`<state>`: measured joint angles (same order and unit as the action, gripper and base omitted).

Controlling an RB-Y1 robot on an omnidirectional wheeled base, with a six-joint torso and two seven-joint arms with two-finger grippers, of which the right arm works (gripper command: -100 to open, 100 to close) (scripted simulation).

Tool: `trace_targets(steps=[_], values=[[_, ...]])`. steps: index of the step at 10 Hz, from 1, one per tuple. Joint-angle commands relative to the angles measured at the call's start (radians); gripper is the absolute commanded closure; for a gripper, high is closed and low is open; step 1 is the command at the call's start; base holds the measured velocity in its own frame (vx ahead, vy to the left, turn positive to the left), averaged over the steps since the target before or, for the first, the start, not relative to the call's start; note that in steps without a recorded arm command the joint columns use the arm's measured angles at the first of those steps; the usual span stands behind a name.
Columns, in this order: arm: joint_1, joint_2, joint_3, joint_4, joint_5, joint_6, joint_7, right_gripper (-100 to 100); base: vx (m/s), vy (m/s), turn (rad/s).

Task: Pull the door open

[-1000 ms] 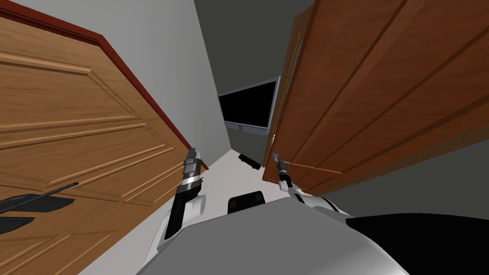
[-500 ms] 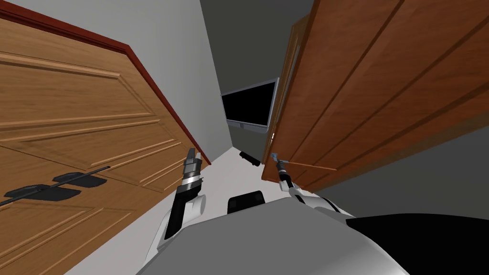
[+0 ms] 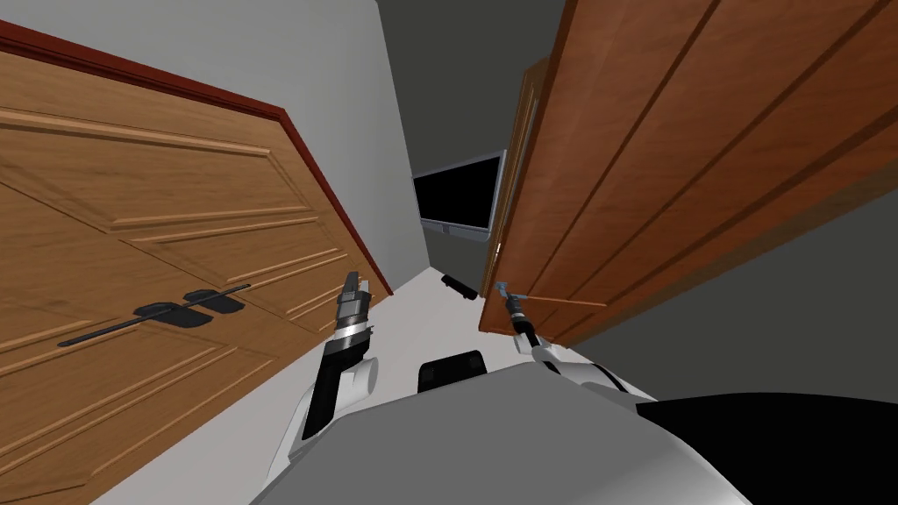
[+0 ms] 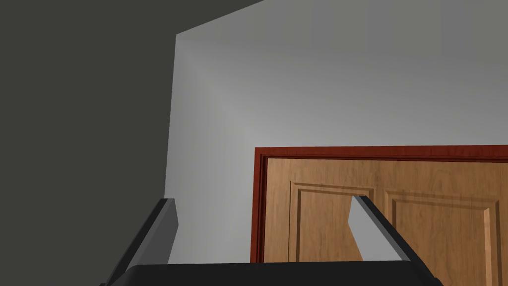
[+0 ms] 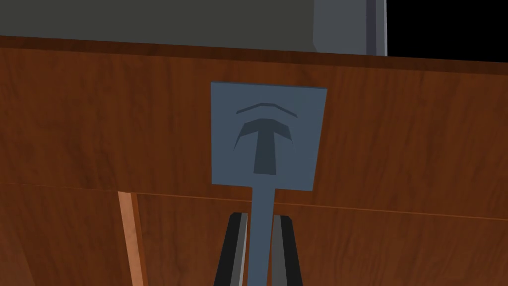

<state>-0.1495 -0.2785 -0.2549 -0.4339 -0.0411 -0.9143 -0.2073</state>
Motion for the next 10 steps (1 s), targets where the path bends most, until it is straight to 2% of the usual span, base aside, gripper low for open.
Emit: trace_targets(steps=[1, 3, 4, 10], values=[[0.004, -0.004, 0.013, -0.008, 0.009, -0.003, -0.014, 100, -0.186, -0.05, 0.083], [0.001, -0.004, 0.016, -0.002, 0.011, -0.006, -0.016, 100, -0.14, -0.019, 0.045], [0.007, -0.009, 0.032, -0.001, 0.024, -0.015, -0.033, 100, -0.145, -0.016, 0.097], [0.023, -0.033, 0.079, -0.006, 0.06, -0.043, -0.088, 100, -0.203, -0.026, 0.068]])
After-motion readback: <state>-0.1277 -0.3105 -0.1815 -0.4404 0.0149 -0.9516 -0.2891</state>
